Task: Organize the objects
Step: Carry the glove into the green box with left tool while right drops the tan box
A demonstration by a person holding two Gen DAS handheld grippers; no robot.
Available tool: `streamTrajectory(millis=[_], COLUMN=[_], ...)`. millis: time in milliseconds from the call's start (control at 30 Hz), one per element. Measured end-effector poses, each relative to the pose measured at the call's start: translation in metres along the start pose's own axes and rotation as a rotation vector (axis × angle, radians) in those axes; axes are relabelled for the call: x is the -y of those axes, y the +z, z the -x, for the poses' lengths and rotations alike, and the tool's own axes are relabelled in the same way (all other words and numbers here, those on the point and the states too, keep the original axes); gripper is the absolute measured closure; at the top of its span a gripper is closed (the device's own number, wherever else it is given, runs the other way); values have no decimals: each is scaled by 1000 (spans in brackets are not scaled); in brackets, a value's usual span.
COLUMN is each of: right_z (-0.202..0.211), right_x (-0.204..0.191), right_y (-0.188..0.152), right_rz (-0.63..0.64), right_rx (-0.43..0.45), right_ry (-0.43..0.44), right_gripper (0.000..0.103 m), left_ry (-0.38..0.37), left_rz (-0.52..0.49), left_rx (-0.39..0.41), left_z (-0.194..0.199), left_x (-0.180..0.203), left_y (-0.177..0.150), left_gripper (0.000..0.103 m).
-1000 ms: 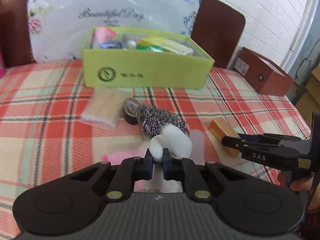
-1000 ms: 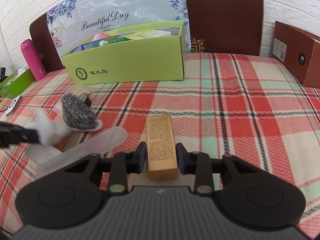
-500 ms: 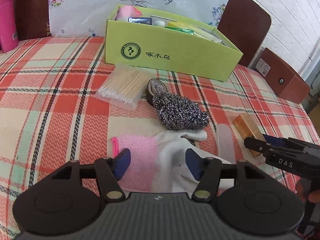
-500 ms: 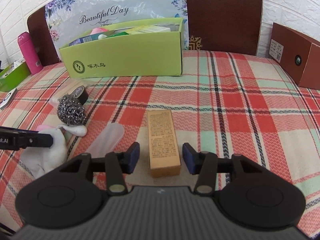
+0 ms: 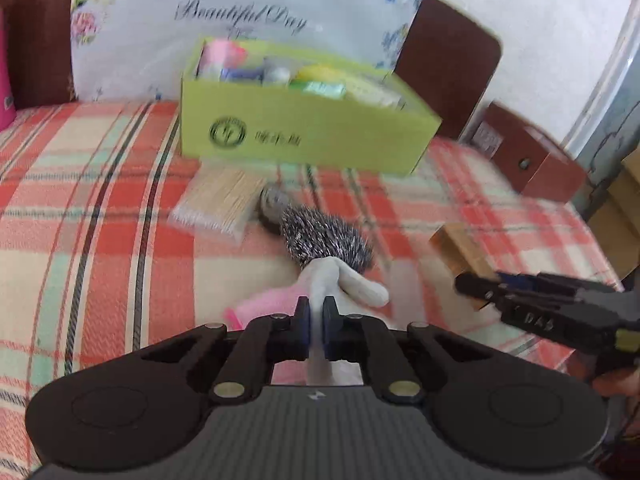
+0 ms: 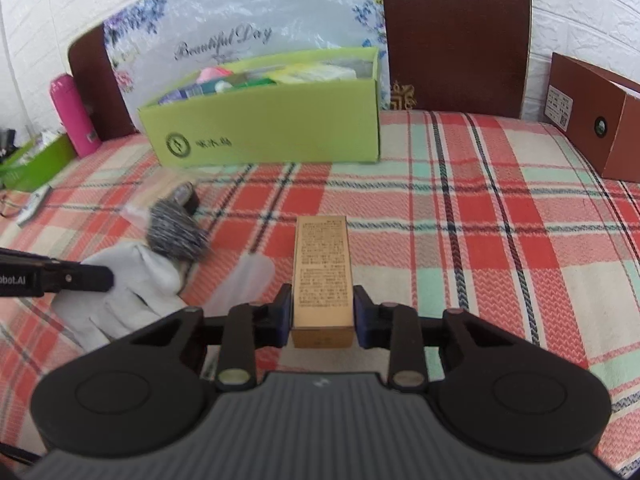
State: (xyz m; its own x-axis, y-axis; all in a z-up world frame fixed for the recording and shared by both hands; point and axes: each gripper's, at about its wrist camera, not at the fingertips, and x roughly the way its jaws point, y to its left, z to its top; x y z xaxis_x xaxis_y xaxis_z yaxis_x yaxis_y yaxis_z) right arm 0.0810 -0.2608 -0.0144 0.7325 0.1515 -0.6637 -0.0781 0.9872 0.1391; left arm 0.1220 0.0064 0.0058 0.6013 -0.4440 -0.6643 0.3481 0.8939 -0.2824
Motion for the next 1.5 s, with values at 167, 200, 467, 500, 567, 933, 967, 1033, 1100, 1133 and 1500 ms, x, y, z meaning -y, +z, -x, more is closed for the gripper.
streamTrajectory(millis=[167, 200, 467, 500, 567, 933, 967, 1033, 1100, 1133, 1500], right_z=[23, 26, 27, 25, 19, -62, -72, -90, -110, -119, -114], right_x=[-6, -7, -16, -16, -17, -9, -9, -11, -14, -16, -9], right_y=[28, 36, 87, 93, 104, 158, 161, 165, 168, 167, 149], right_rz=[21, 27, 85, 91, 100, 109, 110, 113, 127, 139, 130], right_rx=[93, 111, 211, 222, 237, 266, 265, 255, 254, 248, 253], right_ry=[45, 55, 58, 54, 48, 47, 52, 59, 78, 84, 16], right_gripper=[73, 73, 73, 73, 73, 73, 73, 73, 73, 73, 26], left_ry=[-28, -31, -44, -45, -50, -26, -24, -18, -6, 14, 108], left_rz=[-61, -72, -71, -64, -50, 10, 11, 23, 32, 40, 80], left_rx=[137, 161, 305, 313, 321, 272, 260, 237, 221, 221, 253], left_z=[31, 35, 36, 32, 24, -53, -62, -81, -98, -106, -84], left_x=[15, 19, 31, 31, 31, 4, 0, -7, -15, -19, -29], left_y=[39, 47, 122, 131, 145, 202, 204, 205, 204, 202, 176], left_gripper=[98, 98, 98, 98, 98, 98, 98, 98, 98, 96, 29])
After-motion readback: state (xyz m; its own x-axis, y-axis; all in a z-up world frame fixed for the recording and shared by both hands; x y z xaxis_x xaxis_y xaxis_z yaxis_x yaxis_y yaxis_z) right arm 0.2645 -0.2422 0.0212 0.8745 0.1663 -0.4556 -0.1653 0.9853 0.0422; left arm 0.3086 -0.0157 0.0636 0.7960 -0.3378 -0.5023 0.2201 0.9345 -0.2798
